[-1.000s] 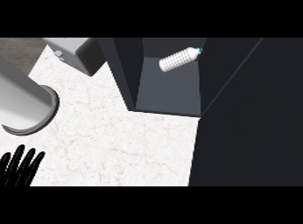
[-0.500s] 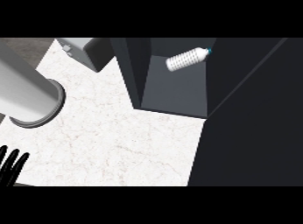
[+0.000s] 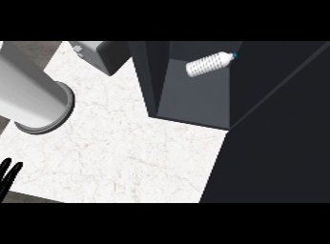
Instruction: Pick up the bottled water, place it into the cabinet and close the cabinet
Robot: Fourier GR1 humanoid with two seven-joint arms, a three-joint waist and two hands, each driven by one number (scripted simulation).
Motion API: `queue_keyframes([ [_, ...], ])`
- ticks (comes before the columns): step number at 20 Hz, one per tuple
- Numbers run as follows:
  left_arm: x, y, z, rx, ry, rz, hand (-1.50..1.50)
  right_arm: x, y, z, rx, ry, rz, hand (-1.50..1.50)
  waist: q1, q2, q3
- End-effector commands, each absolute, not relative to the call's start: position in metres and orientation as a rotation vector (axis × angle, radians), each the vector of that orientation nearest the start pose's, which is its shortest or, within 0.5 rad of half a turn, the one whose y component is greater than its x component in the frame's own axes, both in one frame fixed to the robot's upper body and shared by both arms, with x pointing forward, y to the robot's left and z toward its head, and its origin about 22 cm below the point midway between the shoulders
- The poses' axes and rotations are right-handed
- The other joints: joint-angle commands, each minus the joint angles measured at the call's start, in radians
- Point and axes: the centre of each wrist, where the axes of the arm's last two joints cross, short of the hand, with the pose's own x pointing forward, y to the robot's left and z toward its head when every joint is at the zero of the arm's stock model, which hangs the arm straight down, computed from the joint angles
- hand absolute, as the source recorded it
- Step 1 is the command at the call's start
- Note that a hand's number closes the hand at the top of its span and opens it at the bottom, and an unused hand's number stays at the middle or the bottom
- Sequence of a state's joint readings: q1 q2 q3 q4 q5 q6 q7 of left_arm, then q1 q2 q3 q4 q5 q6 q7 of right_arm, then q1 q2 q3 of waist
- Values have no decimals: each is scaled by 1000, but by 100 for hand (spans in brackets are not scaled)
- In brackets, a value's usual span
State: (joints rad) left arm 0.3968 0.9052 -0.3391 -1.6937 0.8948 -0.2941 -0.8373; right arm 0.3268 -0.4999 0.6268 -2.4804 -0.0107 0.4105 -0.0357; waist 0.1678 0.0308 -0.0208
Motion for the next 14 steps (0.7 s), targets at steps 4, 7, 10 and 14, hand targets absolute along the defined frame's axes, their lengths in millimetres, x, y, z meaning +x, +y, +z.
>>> queue_keyframes([
  [4, 133, 367, 22, -539, -1859, -7, -150, 104, -166, 124, 764, -1682, 878, 150, 5, 15, 2],
  [7, 136, 369, 27, -545, -1864, -21, -150, 109, -164, 121, 801, -1684, 797, 150, 24, 28, 4],
  [10, 138, 369, 27, -554, -1872, -16, -150, 116, -160, 115, 840, -1655, 732, 150, 26, 30, 5],
  [14, 140, 377, 33, -550, -1867, -30, -150, 135, -148, 107, 914, -1583, 690, 150, 41, 27, 8],
])
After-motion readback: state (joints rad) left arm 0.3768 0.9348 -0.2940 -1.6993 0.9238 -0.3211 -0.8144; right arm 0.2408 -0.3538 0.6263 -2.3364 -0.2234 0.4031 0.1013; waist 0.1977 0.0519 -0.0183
